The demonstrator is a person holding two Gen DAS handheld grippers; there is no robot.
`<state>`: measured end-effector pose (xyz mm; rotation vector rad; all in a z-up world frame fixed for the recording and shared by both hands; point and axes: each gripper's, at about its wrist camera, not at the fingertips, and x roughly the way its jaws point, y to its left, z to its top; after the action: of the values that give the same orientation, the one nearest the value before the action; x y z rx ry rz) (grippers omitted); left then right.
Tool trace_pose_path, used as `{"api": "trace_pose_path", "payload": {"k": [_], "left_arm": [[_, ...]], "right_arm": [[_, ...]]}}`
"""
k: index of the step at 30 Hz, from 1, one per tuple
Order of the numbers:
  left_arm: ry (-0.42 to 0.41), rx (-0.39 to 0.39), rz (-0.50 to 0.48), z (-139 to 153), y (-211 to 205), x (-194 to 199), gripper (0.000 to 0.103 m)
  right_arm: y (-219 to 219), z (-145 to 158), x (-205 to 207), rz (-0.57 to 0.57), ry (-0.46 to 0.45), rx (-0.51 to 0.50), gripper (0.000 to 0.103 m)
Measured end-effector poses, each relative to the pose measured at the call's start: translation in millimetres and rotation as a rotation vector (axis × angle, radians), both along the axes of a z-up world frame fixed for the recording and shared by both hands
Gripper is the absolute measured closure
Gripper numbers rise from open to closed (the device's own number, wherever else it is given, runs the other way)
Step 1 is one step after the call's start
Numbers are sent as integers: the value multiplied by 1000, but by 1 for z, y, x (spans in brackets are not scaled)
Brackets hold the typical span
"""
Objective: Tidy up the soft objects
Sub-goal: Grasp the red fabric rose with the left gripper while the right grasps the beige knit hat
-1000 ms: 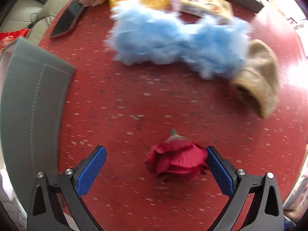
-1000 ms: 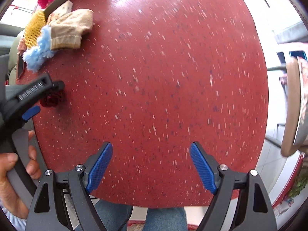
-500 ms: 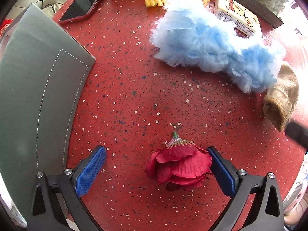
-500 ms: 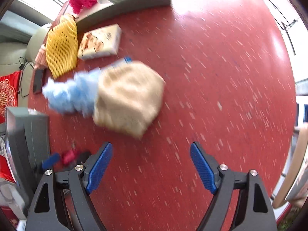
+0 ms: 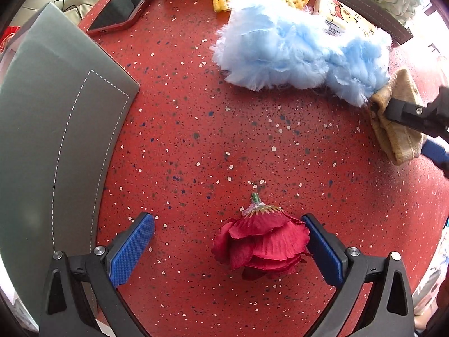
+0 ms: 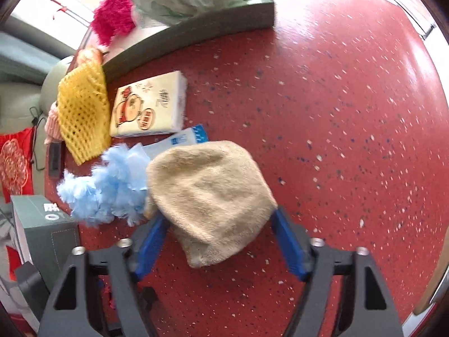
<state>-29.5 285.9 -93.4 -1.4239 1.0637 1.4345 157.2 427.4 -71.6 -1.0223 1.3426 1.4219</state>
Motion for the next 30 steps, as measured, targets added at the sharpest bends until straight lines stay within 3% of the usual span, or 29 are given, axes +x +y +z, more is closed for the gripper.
{"api": "trace_pose_path", "payload": {"k": [1,4,8,11,14,16,17,22,30], "left_arm": [[0,0,0,0,0,0,0],[1,1,-1,2,-1,0,0],[5,4,-2,4,-2,1,0],[8,9,-2,4,-2,2,0],[12,23,-2,5,-5,3,0],[14,30,-2,6,-8,4,0],[15,32,-2,6,-9,5,0],[14,27,-2,6,-11,6,0],[16,36,0,7,-11,7,0]], "right_arm": [[1,0,-3,19,14,6,57],[-9,8,-21,62,24,23,79],[-35,12,-16,86,46,2,83],[-73,12,13,88,-2,-40,83],[-103,9,36,73,-30,-96,72],[-112,8,48,18,-47,-113,35],[-113,10,52,-9,-47,-107,29],[-108,16,54,-79,3,-69,23],[-81,-14,26,-95,-74,-125,19]]}}
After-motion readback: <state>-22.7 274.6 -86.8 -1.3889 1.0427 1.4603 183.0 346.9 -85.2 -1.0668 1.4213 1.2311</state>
